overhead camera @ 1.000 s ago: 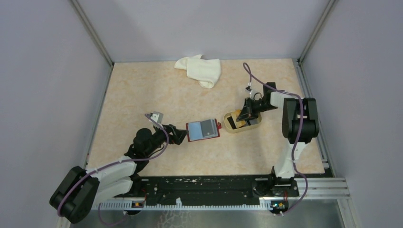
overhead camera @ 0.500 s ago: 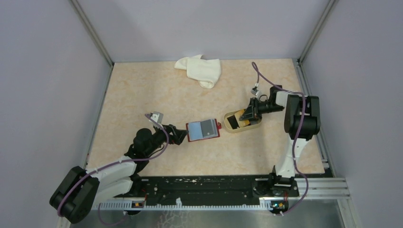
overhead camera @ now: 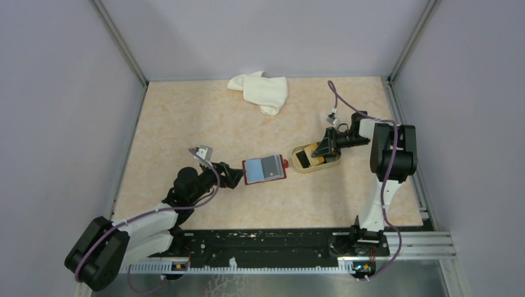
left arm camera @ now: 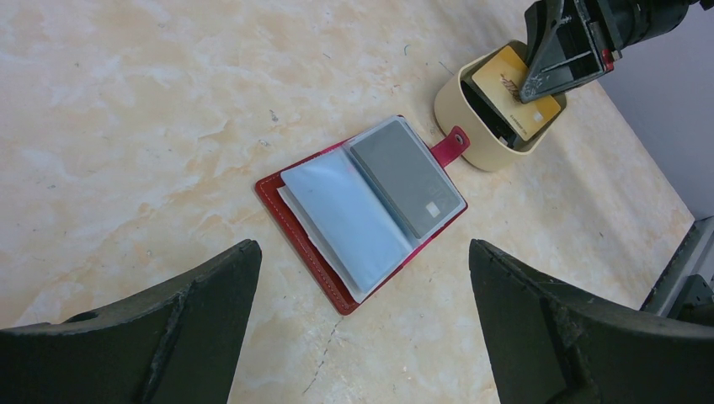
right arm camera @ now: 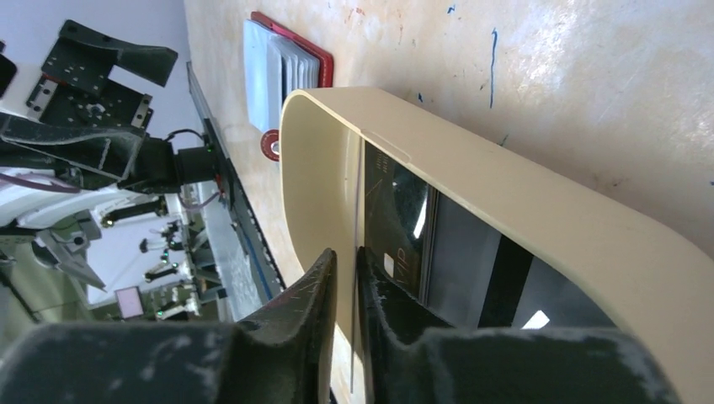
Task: Put the credit cards into the card holder
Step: Pick up the credit card from the storage box.
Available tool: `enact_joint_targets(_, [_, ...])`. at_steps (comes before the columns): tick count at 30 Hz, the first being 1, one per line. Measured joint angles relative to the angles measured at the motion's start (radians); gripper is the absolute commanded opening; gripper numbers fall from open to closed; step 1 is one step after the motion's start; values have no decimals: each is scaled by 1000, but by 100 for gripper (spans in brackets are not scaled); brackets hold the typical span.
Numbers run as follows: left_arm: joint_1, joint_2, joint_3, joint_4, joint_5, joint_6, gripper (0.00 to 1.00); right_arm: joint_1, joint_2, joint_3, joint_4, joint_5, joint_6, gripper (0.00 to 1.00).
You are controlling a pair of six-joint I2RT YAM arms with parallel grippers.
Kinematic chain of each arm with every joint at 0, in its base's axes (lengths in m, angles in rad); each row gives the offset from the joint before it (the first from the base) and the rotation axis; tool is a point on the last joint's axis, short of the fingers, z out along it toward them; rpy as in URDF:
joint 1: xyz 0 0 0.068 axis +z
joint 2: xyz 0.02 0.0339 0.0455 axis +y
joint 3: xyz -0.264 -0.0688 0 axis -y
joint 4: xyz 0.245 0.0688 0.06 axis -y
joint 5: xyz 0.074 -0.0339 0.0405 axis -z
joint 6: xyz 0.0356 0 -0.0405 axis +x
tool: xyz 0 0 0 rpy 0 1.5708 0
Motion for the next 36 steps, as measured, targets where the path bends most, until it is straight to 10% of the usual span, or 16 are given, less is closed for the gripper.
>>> enact_joint_targets(10, [0, -11, 0, 2, 38, -13, 98, -9, -18, 0, 30, -114, 51, 0])
enact_joint_targets(18, [0, -21, 44, 10, 175, -135, 95, -18, -92, -135, 342, -281, 429, 0])
enact_joint_targets(24, [0, 71, 99, 123, 278, -338, 75, -17, -93, -159, 457, -356, 648, 0])
enact_joint_targets(36, [-91, 361, 212, 304, 247, -713, 72, 54, -71, -20, 193, -429, 550, 0])
